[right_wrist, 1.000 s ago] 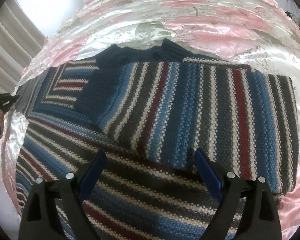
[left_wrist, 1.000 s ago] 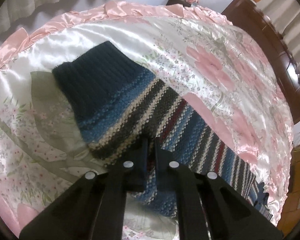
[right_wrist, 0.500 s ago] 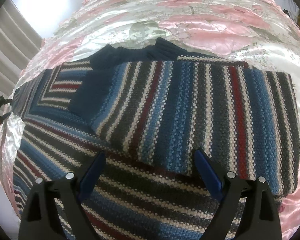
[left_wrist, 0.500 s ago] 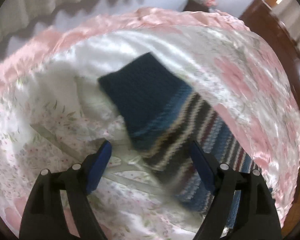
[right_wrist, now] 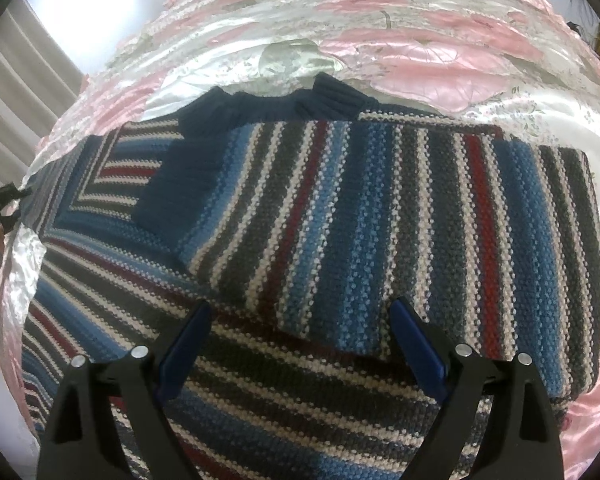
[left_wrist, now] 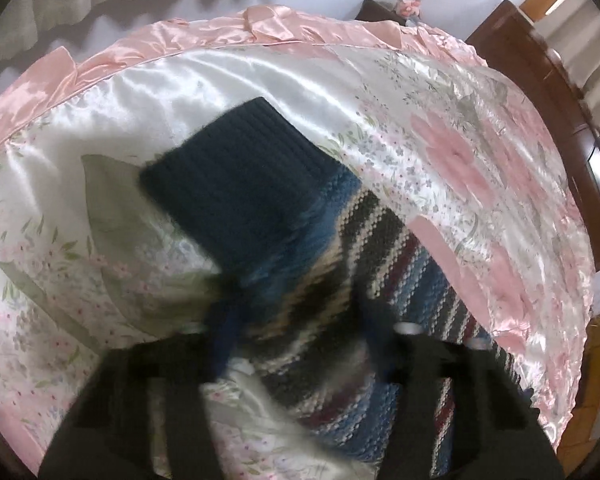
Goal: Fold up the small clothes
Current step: 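Fold the held sleeve across the sweater body with the left tool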
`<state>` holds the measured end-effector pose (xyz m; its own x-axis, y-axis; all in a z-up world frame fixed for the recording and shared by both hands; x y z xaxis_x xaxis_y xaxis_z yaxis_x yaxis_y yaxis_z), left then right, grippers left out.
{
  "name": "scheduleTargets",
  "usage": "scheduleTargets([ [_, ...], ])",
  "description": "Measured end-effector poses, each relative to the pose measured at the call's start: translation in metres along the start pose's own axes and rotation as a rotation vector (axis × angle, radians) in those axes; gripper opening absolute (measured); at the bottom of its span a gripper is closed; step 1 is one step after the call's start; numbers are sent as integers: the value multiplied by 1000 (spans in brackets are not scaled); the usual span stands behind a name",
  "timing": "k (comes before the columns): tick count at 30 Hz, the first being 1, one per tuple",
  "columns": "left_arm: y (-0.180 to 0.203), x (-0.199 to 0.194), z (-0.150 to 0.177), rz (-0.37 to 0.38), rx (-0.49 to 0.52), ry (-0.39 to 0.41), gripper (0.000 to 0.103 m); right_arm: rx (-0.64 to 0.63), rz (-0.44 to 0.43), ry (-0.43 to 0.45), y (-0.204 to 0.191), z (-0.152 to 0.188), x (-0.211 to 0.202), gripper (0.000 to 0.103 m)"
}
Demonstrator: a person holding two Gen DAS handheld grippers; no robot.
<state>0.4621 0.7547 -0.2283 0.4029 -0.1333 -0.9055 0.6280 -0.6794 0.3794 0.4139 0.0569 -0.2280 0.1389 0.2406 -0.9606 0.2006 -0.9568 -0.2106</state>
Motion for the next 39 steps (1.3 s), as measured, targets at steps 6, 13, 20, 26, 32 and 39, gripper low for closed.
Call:
scheduleTargets([
  [6, 23, -21, 15, 24, 41, 78, 12, 18, -31, 16, 7, 5, -14, 90],
  [13, 110, -54, 64, 32, 270, 162, 12, 44, -52, 39, 20, 16, -33, 90],
  [20, 201, -54, 135, 87, 442, 154, 12, 61, -59, 52, 37, 32, -50, 90],
  [26, 263, -29, 207, 98, 580, 119, 12, 70, -49, 57, 57, 45, -59, 90],
  [32, 313, 10, 272, 116, 656, 47, 12, 95, -60, 66, 76, 54, -64, 90],
  [39, 372, 34, 341, 193, 708, -22, 12, 86, -55, 70, 86, 58, -63, 90],
])
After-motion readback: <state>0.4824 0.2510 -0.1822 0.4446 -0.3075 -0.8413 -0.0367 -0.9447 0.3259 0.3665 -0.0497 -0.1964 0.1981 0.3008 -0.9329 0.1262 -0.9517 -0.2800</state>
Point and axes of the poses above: each gripper's, at about its wrist camera, not at the fingertips, and x roughly the way its jaws point, y to its right, z to its underside, the point moved 7 cm from there along x, roughly the way its jaws point, and after that the axes turned 11 degrees about -y, right-handed, at the moved point
